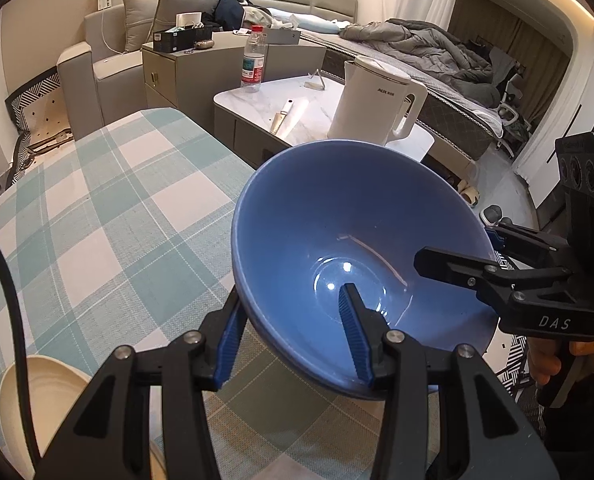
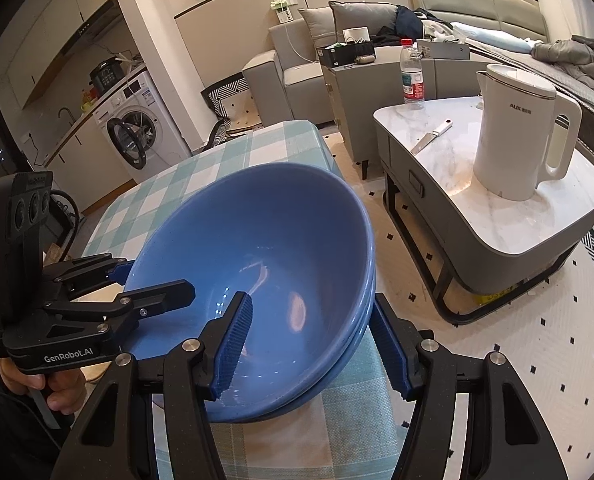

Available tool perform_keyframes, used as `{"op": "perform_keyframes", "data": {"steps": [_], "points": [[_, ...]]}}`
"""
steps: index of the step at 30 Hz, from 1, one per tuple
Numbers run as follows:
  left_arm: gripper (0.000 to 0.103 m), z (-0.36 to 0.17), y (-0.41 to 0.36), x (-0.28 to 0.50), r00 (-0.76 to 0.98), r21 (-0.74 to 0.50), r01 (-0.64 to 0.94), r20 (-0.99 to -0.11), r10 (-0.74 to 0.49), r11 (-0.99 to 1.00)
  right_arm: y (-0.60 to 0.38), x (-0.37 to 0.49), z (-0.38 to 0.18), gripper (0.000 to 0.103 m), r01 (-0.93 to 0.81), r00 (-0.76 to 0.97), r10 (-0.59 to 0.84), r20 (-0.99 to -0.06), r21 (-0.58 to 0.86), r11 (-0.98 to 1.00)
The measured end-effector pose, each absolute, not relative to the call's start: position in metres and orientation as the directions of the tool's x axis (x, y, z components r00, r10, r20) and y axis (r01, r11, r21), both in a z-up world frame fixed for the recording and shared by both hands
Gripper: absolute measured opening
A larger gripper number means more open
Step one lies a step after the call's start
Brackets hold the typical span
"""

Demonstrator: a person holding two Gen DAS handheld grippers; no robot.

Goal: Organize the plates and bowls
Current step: 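Lift the nested blue bowls with both tools and carry them over the cream plates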

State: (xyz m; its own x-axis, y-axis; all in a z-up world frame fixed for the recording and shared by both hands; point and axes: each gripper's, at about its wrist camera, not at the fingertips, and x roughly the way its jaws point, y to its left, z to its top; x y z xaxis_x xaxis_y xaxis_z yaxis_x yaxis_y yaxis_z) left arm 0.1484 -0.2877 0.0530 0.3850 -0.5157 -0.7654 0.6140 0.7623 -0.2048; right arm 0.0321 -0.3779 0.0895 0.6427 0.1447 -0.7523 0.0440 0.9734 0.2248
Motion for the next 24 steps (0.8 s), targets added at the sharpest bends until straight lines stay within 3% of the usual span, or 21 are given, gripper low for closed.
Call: {"op": "perform_keyframes", "data": {"steps": [24], "points": [[0.046, 0.075, -0.236, 0.145, 0.467, -0.209, 0.546, -0.728, -0.502, 0.811, -0.336, 0.042, 0.109, 0.062, -0.065, 0.646, 0.206, -0.735, 0.216, 0.974]]}}
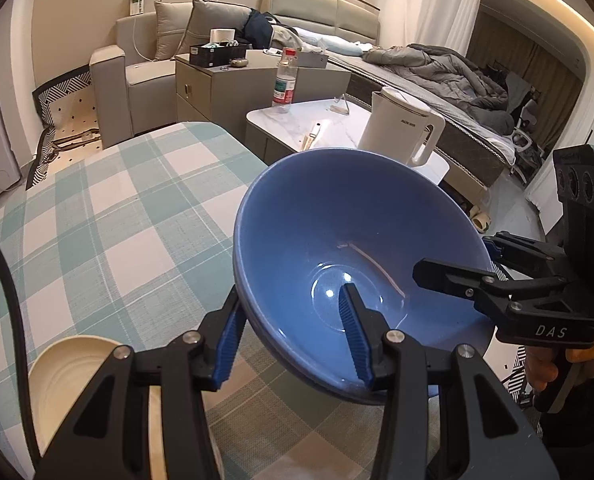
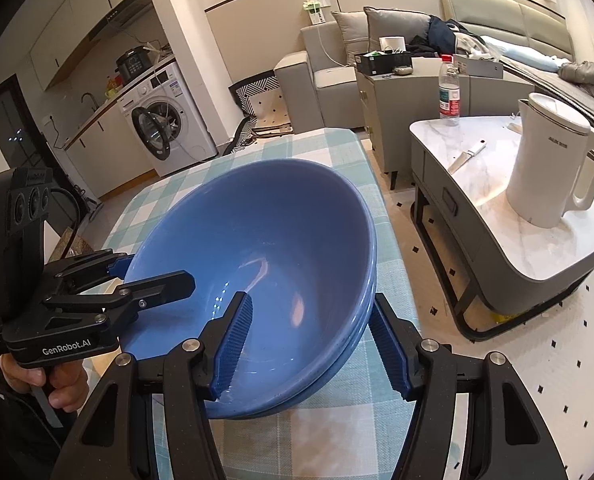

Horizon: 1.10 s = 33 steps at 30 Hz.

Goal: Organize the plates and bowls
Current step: 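Lift the nested blue bowls with both tools and carry them over the cream plates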

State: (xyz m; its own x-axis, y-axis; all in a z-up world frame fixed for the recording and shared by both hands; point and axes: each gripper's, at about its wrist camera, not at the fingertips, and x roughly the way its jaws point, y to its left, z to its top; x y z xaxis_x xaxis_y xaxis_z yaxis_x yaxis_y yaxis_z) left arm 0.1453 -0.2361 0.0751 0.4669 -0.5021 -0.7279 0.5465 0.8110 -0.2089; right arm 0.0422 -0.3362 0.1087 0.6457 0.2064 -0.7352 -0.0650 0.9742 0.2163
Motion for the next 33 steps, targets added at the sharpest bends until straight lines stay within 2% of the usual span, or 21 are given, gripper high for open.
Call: {"op": "perform_keyframes", "data": {"steps": [33], "points": [[0.046, 0.089, -0.147, 0.132, 0.573, -0.221, 0.416, -0.690, -0.443, 0.882, -0.255, 0.050, 0.125, 0.062, -0.233, 0.623, 0.291, -0.726, 0.183, 0.955]]}}
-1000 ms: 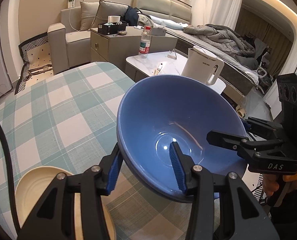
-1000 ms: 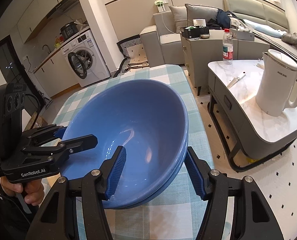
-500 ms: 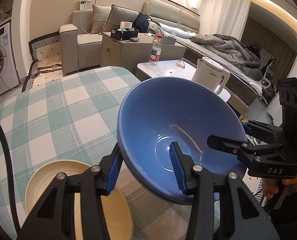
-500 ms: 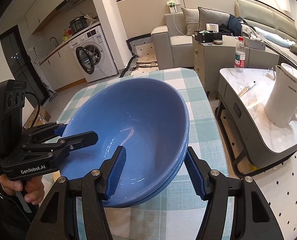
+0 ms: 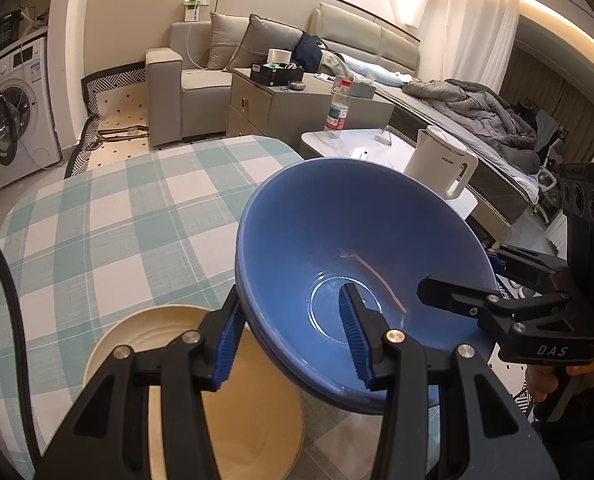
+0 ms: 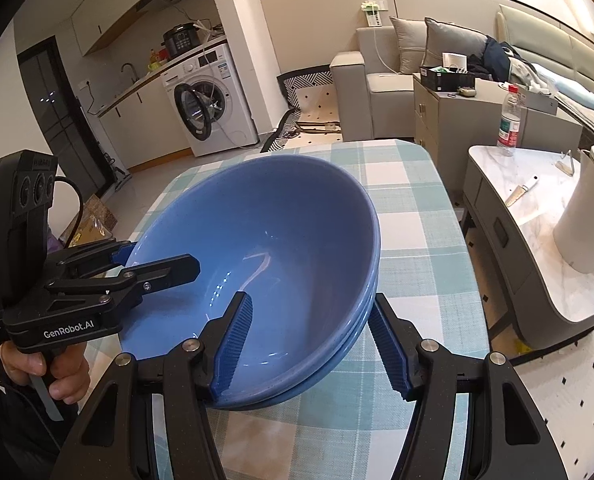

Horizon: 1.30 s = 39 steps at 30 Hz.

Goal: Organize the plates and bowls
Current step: 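Lift the nested blue bowls with both tools and carry them over the cream plates, then lower the nested blue bowls onto the cream plate stack with both tools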

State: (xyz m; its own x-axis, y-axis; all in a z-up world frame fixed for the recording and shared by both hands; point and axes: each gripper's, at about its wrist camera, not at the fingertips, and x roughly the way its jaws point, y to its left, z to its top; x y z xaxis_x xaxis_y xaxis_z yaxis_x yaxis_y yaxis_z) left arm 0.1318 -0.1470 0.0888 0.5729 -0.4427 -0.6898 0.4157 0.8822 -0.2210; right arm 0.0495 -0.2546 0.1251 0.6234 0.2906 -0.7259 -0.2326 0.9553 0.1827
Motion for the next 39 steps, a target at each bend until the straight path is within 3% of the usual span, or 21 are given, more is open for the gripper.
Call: {"op": "perform_keyframes", "data": {"steps": [39], "points": [[0.046, 0.073, -0.052, 0.114, 0.634, -0.241, 0.230, -0.698, -0.333, 0.943, -0.161, 0.080, 0.106, 0.062, -0.394, 0.521, 0.412, -0.748, 0.217, 0.893]]}}
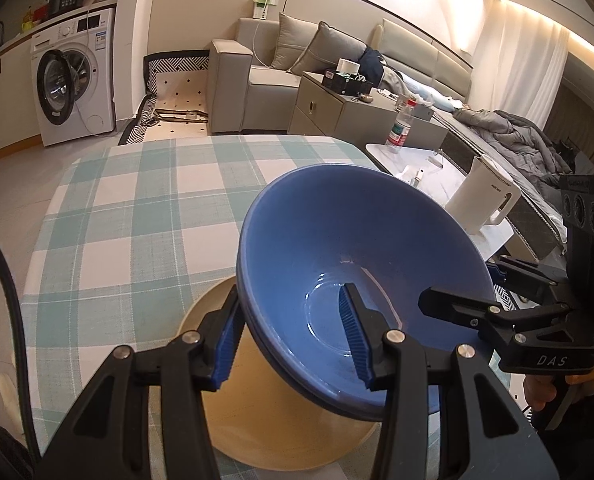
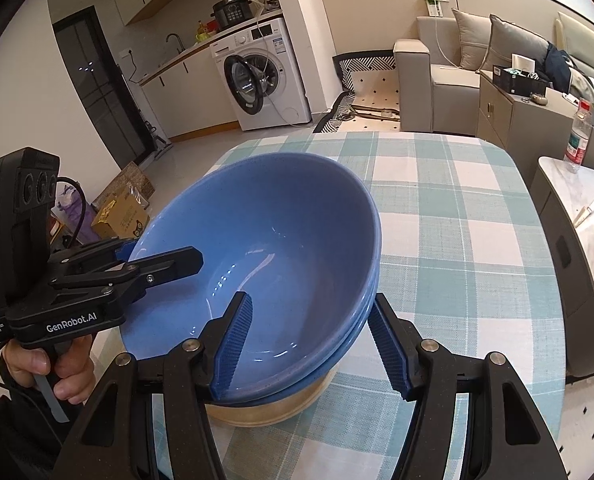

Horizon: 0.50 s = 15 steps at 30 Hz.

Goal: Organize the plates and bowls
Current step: 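Lower the nested blue bowls onto the cream plate stack with both tools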

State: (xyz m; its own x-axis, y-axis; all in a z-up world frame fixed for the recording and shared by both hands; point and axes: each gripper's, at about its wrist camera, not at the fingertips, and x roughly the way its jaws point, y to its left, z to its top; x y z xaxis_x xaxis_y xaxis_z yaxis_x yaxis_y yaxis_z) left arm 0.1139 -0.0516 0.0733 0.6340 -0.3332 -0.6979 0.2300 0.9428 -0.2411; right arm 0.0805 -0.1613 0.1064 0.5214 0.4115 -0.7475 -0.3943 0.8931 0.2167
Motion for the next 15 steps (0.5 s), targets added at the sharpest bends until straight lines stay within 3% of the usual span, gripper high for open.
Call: {"op": "perform_keyframes", "data": {"steps": [15], "points": [[0.046, 0.058, -0.038, 0.112, 0.626, -0.241, 0.172, -0.722, -0.295, 0.955, -0.143, 0.092, 0.086, 0.062, -0.415, 0.473, 0.428, -0.770, 0.234, 0.879]]}}
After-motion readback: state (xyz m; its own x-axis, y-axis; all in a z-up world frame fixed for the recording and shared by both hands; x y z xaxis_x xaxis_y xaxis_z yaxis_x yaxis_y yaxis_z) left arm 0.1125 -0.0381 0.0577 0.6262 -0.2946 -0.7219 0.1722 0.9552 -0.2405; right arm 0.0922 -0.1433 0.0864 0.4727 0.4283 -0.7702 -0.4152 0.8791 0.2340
